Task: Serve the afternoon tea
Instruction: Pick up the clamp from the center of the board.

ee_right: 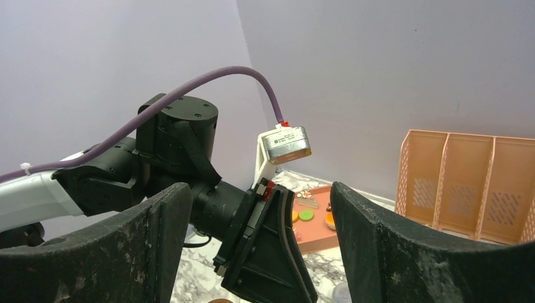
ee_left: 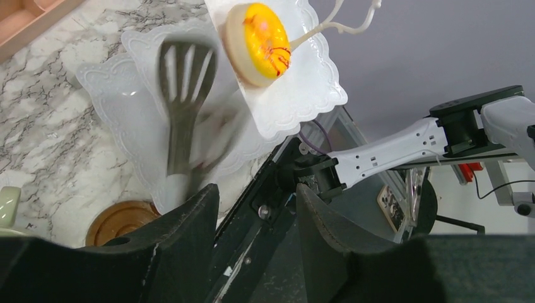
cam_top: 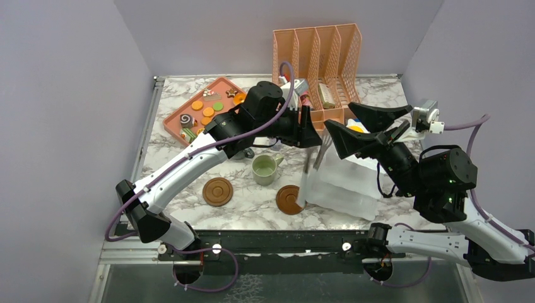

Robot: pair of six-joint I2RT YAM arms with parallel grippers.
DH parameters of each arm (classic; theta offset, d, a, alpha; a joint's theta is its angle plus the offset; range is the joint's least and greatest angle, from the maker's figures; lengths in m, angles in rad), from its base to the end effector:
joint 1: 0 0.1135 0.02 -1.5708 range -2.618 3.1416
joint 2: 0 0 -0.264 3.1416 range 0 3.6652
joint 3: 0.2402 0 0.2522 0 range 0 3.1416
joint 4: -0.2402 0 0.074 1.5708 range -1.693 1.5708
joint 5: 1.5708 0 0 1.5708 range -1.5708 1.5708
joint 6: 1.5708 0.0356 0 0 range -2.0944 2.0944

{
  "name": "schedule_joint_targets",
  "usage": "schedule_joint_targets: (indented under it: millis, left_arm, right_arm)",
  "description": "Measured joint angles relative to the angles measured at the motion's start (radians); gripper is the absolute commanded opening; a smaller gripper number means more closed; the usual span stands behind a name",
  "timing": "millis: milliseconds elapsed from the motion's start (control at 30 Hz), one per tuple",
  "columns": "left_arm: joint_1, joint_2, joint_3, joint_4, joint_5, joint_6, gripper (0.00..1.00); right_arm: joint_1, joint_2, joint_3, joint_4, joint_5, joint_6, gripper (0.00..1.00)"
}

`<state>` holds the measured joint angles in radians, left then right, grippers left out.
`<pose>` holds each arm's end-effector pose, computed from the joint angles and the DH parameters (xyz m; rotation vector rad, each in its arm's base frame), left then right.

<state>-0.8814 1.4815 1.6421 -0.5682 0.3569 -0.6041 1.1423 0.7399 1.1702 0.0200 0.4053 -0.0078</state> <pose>0.1985 -0.2604 0.4323 0.5586 2.1283 -1.2619 0.0621 0.1021 0.4947 -0.3052 1.1540 0.7751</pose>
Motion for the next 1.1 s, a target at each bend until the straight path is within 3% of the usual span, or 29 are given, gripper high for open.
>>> schedule_joint_targets:
  millis: [267,533,733,1100]
  left_arm:
    - [0.0,0.0,0.003,-0.004,-0.042,0.023,0.53]
    - [0.0,-0.037,-0.039,-0.06,-0.304,0.092,0.57]
    - [0.0,-0.057,-0.148,-0.082,-0.458,0.171,0.53]
    - [0.0,0.133,-0.222,-0.053,-0.505,0.282,0.49]
  right_arm:
    - [0.0,0.006,0.0,-0.008,-0.002,0.014,0.86]
    - [0.0,-0.007,-0.021,-0.084,0.006,0.087,0.86]
    - [0.0,0.007,-0.031,-0.152,0.01,0.131,0.85]
    - [0.0,-0.022,-0.057,-0.155,0.008,0.137,0.84]
